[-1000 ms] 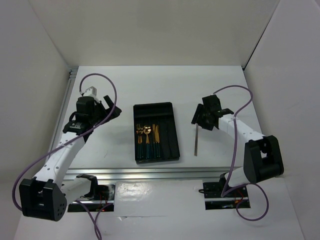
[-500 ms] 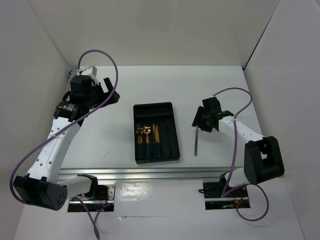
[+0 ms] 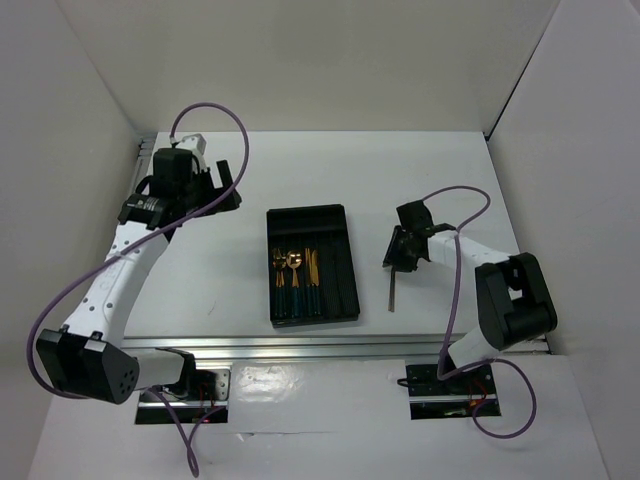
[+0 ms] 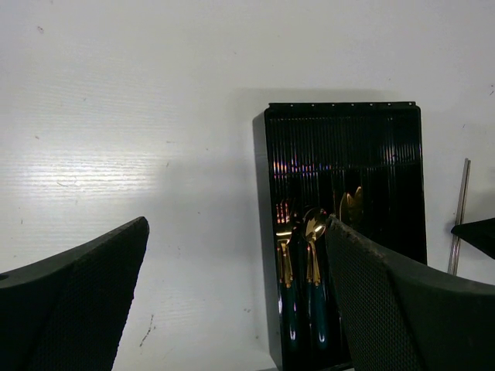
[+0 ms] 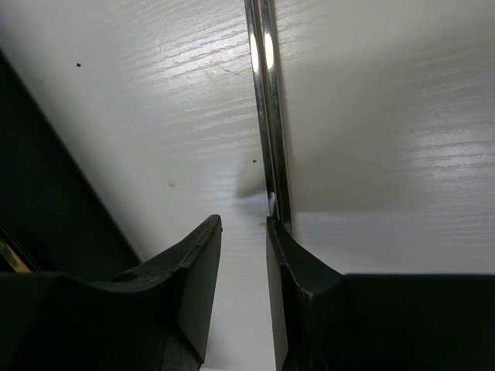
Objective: Sort the eating utensils into containers
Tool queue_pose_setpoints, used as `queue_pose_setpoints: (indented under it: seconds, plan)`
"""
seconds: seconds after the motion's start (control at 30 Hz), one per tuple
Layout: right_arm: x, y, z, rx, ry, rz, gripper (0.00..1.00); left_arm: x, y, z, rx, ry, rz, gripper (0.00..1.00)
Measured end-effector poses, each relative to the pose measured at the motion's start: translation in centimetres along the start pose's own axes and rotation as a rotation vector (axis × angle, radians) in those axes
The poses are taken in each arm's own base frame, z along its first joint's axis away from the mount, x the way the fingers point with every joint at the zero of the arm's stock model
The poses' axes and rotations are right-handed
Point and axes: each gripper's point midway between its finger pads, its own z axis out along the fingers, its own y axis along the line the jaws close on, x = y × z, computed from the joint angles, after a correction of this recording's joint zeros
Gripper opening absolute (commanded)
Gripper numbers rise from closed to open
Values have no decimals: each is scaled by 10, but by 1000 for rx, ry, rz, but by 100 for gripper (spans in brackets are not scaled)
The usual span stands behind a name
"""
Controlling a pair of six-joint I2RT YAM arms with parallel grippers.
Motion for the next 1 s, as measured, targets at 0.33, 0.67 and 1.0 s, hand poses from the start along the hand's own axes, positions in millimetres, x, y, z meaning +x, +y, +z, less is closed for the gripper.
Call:
queue_pose_setpoints:
  seconds: [0.33, 0.67, 1.0]
  plan:
    - [1, -3, 4, 26, -1, -4, 37, 4, 10, -1, -2, -2, -20, 100]
    - [2, -9, 8, 59, 5, -6, 37, 7, 11, 1, 8, 6, -24, 100]
    - [-6, -2, 16, 79, -1, -25, 25, 6, 10, 1, 11, 2, -24, 100]
